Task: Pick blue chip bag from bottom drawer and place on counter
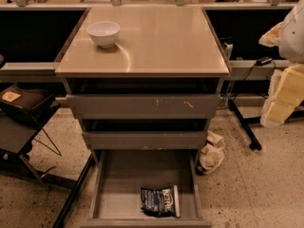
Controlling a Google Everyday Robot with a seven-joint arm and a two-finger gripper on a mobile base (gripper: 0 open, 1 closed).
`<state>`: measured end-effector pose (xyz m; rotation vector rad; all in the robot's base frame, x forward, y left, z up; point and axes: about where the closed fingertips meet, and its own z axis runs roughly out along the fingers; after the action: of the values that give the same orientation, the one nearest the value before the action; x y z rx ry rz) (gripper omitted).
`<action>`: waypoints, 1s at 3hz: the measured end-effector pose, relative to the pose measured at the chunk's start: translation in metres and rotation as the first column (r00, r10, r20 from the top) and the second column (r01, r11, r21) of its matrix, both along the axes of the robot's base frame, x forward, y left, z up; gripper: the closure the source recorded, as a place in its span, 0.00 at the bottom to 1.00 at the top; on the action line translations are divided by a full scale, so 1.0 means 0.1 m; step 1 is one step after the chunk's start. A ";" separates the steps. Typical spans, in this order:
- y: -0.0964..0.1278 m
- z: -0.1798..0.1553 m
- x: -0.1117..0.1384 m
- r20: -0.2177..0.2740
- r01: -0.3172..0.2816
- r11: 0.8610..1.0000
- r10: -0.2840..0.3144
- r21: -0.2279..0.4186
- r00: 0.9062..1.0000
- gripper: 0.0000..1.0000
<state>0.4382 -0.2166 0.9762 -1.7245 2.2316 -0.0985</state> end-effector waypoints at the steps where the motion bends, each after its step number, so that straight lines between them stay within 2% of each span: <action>1: 0.03 -0.05 0.01 0.004 -0.007 1.000 0.007 0.012 1.000 0.00; 2: 0.17 -0.68 0.03 -0.054 -0.054 0.992 0.060 0.116 0.997 0.00; 3: 0.44 -1.77 -0.02 -0.157 -0.029 0.956 0.078 0.291 0.985 0.00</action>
Offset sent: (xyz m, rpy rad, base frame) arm 0.0025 0.0456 -0.2145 0.3498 0.2094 0.1161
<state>0.4357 -0.1729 0.7995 -1.6829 2.1793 0.3787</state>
